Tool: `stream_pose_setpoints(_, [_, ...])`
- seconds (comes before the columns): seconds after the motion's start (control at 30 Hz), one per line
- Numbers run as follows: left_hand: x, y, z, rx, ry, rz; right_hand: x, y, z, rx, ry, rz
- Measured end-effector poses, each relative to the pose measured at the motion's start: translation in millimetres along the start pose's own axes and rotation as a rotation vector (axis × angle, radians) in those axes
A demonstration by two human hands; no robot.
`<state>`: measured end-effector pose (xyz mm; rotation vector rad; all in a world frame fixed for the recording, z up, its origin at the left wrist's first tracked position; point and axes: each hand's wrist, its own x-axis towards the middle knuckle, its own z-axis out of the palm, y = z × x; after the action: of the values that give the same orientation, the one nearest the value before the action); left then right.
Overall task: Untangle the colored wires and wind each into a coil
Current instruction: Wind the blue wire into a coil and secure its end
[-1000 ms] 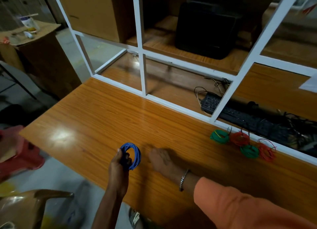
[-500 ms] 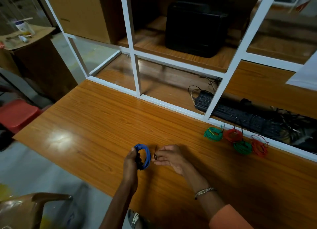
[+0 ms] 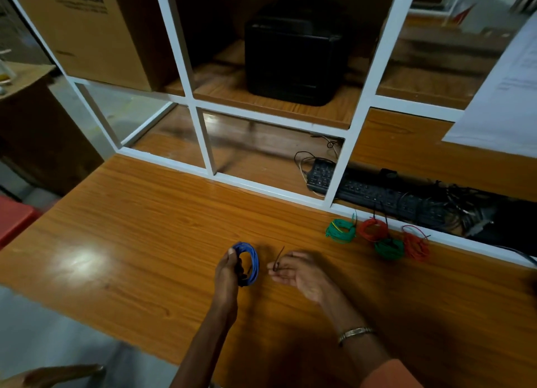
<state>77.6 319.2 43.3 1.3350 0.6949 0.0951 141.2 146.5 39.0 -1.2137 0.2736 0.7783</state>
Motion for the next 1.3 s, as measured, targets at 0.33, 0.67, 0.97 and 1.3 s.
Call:
stream_pose_setpoints(0.33, [4.9, 12.2, 9.1, -0.021, -0.076, 0.0, -9.7, -25.6, -10.2, 0.06, 0.017, -0.039])
stream_pose_setpoints(0.67, [-3.7, 19.2, 19.0, 0.088, -0.174, 0.201, -29.5, -50.1, 15.5, -0.215, -0.03, -0.079])
stream_pose_setpoints(0.97, [1.9, 10.3, 20.8, 0.326, -0.182, 0.434, -26.7, -49.1, 50.7, -0.339, 0.152, -0.074])
stream_pose_setpoints(1.3, [-14.6, 23.7, 18.4, 0.248, -0.245, 0.42, -30.9, -47.8, 65.7, -0.235, 0.274, -0.321])
